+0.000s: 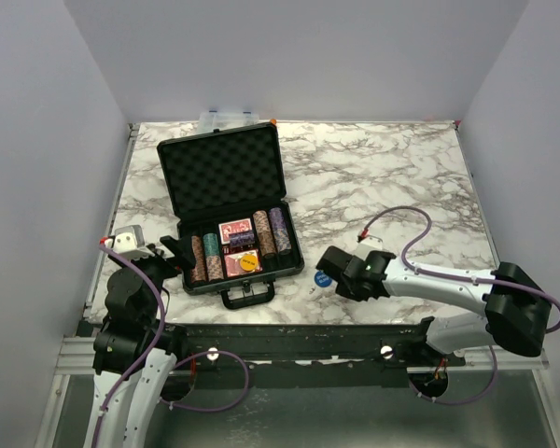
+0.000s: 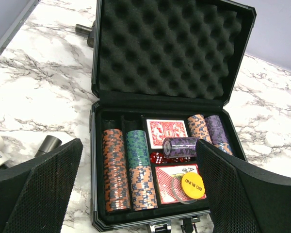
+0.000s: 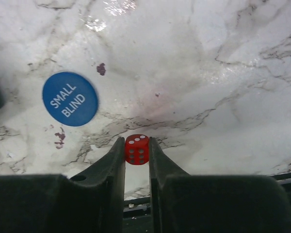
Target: Pack up texas hold em set
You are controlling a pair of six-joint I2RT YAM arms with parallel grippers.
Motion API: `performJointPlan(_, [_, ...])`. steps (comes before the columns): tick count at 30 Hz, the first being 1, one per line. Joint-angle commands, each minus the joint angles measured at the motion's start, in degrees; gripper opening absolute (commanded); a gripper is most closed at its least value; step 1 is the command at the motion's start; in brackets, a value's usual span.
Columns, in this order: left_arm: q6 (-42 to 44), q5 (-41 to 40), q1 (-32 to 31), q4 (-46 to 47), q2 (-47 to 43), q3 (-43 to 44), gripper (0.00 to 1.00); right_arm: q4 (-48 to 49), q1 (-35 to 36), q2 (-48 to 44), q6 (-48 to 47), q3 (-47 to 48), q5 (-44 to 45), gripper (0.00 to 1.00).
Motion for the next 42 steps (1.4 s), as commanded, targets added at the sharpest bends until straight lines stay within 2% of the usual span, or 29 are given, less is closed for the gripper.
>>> performJointPlan(1, [0.2,1.3,-0.1,1.0,-0.9,-0.5,0.99,-2.5,-0.3,0.8,-2.6,4.0,4.2,0.01])
performJointPlan(10, [0.2,1.2,-0.1,1.0,-1.3,-0.6,0.99,-3.9,-0.3,2.3,-10.7,15.4,12.0,0.01])
performJointPlan(15, [0.3,1.1,-0.2,1.0,-1.3,-0.6,0.99,2.2,-0.3,3.1,-20.3,21.0,11.5,0.01])
performJointPlan(21, [0.3,1.0,-0.2,1.0,-0.8,-0.6,0.99,8.4,-0.2,5.6,-30.0,28.9,7.8,0.01])
performJointPlan(28, [0.3,1.1,-0.1,1.1,-0.5,-0.6,0.99,14.3,-0.3,9.0,-38.4,36.0,-0.7,0.01])
performJointPlan(42, [0.4,1.1,-0.1,1.0,-0.4,-0.6,0.99,14.1,-0.3,19.6,-42.3,46.4,-13.9,0.01])
